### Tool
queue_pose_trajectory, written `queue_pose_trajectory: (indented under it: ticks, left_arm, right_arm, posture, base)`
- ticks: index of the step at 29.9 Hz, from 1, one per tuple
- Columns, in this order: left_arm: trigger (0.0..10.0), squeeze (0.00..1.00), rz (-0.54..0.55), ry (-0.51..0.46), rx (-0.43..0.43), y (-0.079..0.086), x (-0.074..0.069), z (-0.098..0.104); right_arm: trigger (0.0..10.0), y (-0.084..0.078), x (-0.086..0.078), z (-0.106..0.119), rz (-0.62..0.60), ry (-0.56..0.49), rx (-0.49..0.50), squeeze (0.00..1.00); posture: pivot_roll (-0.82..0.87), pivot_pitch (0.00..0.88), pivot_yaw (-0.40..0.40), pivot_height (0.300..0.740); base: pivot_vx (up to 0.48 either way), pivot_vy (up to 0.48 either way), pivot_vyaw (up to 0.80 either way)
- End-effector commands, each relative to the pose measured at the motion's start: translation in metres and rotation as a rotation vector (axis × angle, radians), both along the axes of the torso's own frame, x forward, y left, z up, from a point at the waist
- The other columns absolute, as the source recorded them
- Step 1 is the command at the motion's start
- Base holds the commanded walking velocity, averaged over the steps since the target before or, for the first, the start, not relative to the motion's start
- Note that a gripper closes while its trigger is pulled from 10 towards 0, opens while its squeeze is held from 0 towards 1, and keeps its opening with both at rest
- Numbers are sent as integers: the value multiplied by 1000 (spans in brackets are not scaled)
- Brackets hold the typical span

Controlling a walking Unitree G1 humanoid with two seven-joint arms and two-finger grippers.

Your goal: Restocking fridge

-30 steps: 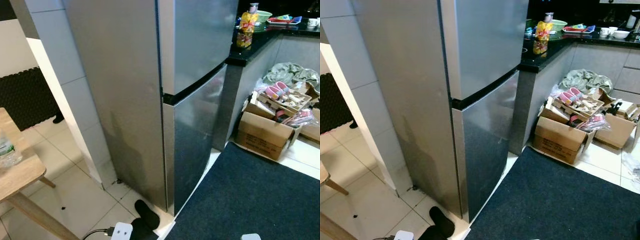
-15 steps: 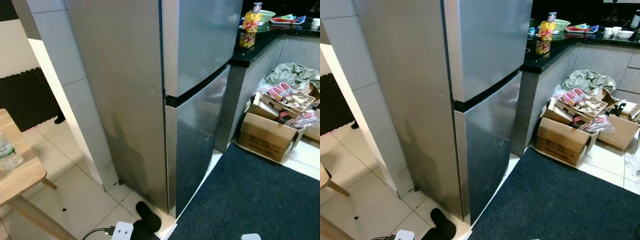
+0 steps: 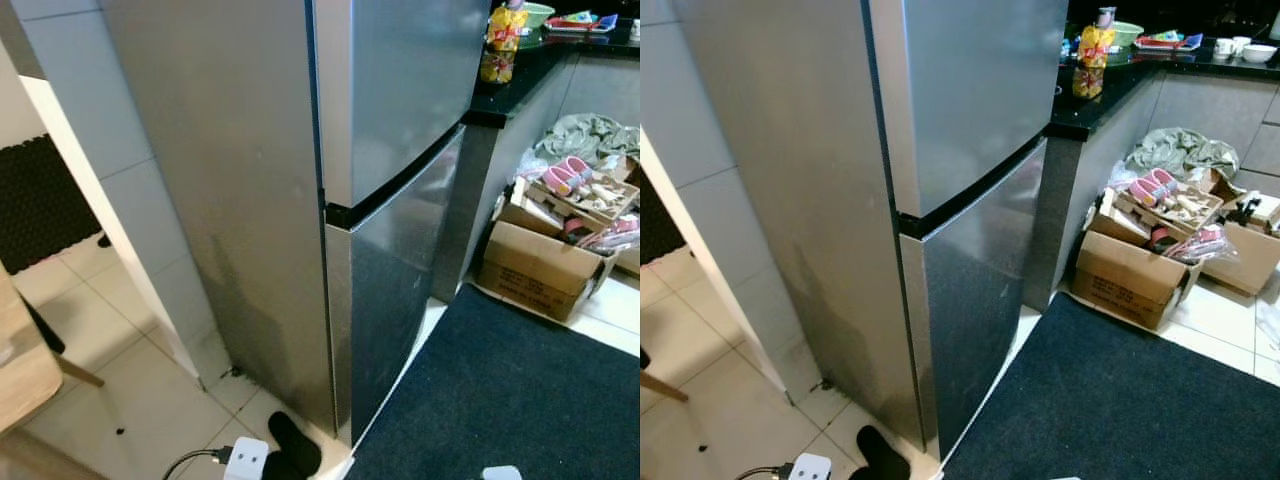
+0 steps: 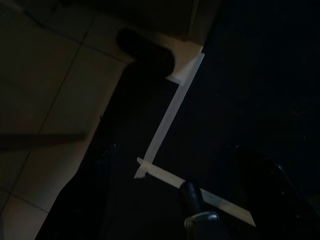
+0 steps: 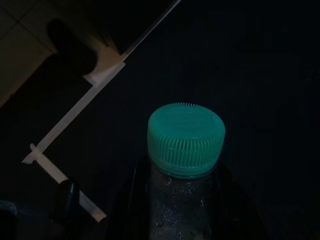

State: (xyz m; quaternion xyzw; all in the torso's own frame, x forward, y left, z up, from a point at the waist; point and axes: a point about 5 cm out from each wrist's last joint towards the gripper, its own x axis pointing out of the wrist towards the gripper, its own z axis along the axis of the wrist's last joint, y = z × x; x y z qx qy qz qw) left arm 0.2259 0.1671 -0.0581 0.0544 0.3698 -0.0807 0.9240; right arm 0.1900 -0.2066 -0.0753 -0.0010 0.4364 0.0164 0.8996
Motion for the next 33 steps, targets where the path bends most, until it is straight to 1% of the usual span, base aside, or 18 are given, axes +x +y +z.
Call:
queue_pose_trajectory:
  ticks: [1,22,33]
  left_arm:
    - [10000,0,5,23,13,6,-6,-4]
    - [10000,0,-25,0,18,4,-2,-1]
    - [10000,0,-24,-6,21,2,-3,-1]
  right_arm:
    - [10000,0,-2,-1,-10,-1,-1,0]
    - [10000,0,-4,-2,-21,-2,0,0]
    - [10000,-1,-5,-2,-10,-1,-6,0]
  posture:
    - [-90,72,65,740]
    - [-94,66,76,740]
    - [-99,71,72,740]
  base:
    - [292,0,0]
    - [12,0,0]
    - [0,0,0]
